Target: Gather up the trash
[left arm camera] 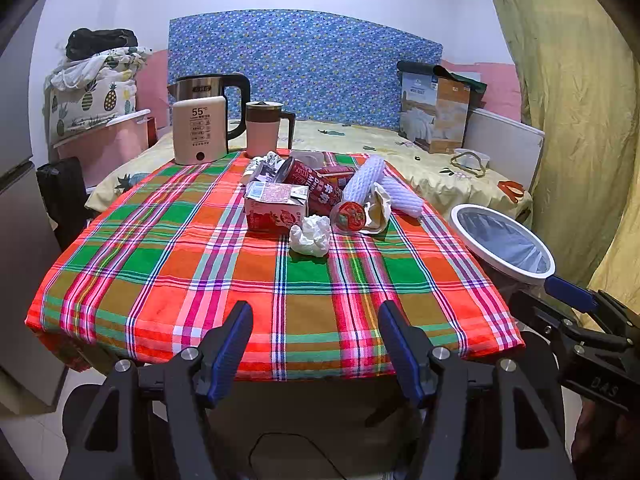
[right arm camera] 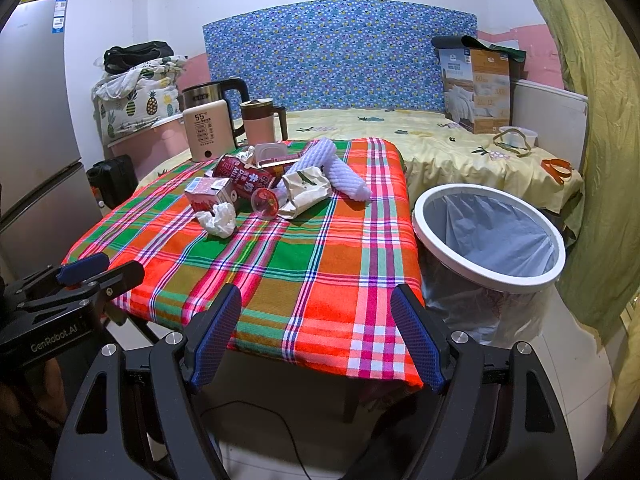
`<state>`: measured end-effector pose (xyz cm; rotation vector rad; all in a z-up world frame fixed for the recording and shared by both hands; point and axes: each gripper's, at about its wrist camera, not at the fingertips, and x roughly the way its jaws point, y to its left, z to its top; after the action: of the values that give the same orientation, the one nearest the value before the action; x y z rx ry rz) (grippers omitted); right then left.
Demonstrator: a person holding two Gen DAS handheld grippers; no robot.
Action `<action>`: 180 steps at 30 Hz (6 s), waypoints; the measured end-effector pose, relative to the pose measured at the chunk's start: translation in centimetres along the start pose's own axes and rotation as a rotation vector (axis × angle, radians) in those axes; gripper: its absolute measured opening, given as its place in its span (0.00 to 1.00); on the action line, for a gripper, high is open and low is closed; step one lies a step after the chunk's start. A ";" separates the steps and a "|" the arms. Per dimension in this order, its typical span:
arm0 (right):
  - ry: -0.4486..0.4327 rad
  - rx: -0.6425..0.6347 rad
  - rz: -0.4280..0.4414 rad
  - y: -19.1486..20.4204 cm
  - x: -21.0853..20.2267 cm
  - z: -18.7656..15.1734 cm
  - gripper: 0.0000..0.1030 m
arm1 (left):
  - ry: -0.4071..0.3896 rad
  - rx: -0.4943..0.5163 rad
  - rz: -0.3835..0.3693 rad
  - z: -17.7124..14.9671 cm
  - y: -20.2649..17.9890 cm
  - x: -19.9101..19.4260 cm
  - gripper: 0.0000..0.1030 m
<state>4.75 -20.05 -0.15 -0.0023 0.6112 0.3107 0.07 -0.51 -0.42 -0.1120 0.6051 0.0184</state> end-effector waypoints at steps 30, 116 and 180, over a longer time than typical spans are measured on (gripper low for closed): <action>-0.002 0.002 -0.002 -0.2 0.0 0.0 0.76 | 0.001 0.000 0.001 0.0 -0.1 0.1 0.63; 0.066 0.136 0.030 -4.5 7.1 6.7 0.13 | 0.092 0.022 -0.172 6.3 -1.4 11.4 0.14; 0.068 0.246 -0.021 -11.6 4.9 3.6 0.44 | 0.112 0.141 -0.327 8.8 -10.2 13.9 0.38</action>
<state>13.95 -29.35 -0.97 0.2177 0.7129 0.2144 16.94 -9.90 -0.13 -0.0742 0.6917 -0.3488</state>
